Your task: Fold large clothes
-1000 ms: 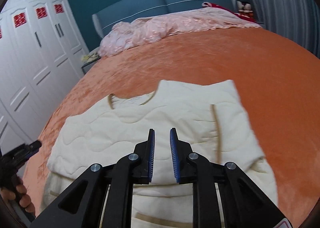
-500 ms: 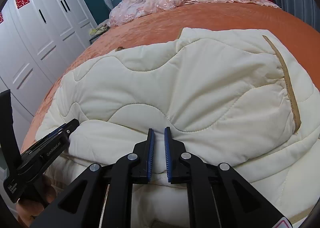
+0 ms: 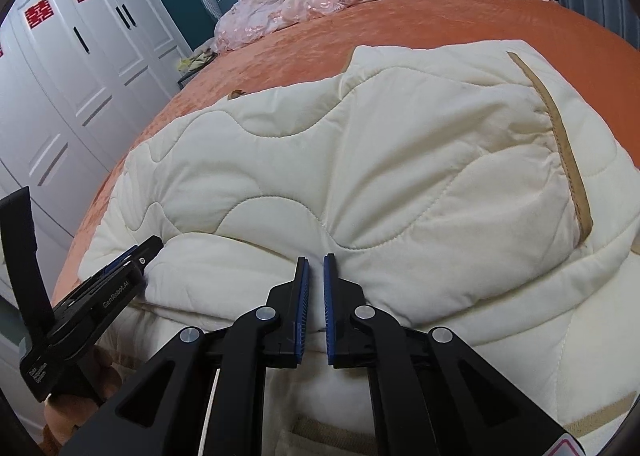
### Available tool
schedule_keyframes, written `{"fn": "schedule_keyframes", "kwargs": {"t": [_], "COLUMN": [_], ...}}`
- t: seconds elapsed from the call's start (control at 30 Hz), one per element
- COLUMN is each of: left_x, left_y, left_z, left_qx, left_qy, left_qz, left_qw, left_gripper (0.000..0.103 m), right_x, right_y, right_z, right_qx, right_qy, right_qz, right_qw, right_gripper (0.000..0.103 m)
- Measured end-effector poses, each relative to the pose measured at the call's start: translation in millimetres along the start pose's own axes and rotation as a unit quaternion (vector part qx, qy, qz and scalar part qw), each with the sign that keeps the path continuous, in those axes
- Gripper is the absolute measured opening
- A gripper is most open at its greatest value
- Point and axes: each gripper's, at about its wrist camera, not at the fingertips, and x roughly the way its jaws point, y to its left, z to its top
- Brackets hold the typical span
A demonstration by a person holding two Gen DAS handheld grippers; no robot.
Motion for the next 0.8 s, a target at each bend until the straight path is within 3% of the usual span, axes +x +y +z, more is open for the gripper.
{"fn": "schedule_keyframes", "kwargs": {"t": [0.17, 0.2, 0.23, 0.27, 0.43, 0.57, 0.67, 0.8], "left_x": [-25.5, -33.7, -41.1, -47.9, -41.5, 4.3, 37.7, 90.5], "left_y": [10.8, 17.0, 24.4, 33.9, 80.2, 113.9, 122.4, 115.3], "left_z": [-4.1, -3.4, -1.0, 4.0, 72.8, 135.6, 163.1, 168.3], "left_qx": [0.011, 0.009, 0.006, 0.001, -0.055, -0.154, -0.191, -0.176], "left_qy": [0.008, 0.01, 0.013, 0.014, 0.018, 0.044, 0.045, 0.088], "left_qz": [-0.025, -0.034, -0.044, -0.055, -0.064, -0.091, -0.088, -0.072], "left_qw": [0.9996, 0.9993, 0.9989, 0.9984, 0.9963, 0.9829, 0.9767, 0.9778], "left_gripper": [0.034, 0.041, 0.051, 0.054, 0.062, 0.063, 0.062, 0.059], "right_x": [-26.9, -33.6, -39.6, -47.0, -60.0, -20.9, 32.5, 117.2], "right_y": [-6.1, -6.0, -5.9, -6.1, 6.1, 51.2, 91.7, 118.7], "right_z": [-9.1, -10.4, -11.4, -10.9, 44.6, 112.7, 150.1, 184.1], "right_qx": [0.008, -0.002, -0.011, -0.02, -0.012, -0.013, -0.034, -0.024], "right_qy": [0.01, 0.021, 0.026, 0.023, -0.016, -0.04, -0.025, 0.032], "right_qz": [-0.002, -0.01, -0.026, -0.04, 0.005, 0.084, 0.106, 0.094], "right_qw": [1.0, 1.0, 0.999, 0.999, 1.0, 0.996, 0.993, 0.995], "right_gripper": [0.0, 0.001, 0.012, 0.017, 0.022, 0.05, 0.054, 0.055]}}
